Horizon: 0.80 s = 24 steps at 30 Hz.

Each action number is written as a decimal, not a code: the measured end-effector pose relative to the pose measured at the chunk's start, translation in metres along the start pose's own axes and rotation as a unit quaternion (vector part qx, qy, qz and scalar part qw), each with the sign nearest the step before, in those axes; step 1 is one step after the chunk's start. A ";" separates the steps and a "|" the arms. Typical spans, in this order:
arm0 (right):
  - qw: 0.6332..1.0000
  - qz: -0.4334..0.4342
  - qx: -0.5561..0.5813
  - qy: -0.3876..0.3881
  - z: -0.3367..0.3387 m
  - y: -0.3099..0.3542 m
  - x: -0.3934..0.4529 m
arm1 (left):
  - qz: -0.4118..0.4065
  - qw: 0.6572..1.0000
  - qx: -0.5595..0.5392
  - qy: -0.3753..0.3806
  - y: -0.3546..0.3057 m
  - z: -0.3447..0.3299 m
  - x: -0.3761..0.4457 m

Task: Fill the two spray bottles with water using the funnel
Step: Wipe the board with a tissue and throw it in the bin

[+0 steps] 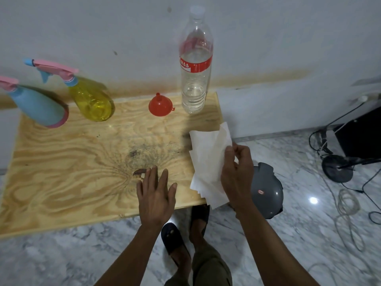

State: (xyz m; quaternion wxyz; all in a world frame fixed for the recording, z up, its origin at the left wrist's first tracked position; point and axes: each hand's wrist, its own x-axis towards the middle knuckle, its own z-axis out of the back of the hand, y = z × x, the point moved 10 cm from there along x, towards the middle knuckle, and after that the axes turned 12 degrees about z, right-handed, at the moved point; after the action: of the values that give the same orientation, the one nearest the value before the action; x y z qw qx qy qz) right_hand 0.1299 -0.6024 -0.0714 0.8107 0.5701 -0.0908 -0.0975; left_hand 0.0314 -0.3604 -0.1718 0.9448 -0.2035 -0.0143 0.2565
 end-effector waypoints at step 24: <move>0.979 -0.134 0.129 0.084 -0.079 -0.002 -0.006 | -0.012 0.998 -0.067 0.004 0.006 0.014 -0.002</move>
State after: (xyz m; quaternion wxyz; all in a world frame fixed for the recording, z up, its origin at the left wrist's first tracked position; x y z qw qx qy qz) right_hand 0.1444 -0.5304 -0.1000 0.7149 0.6828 0.0432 -0.1445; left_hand 0.0247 -0.3517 -0.1611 0.9322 -0.2671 -0.0300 0.2424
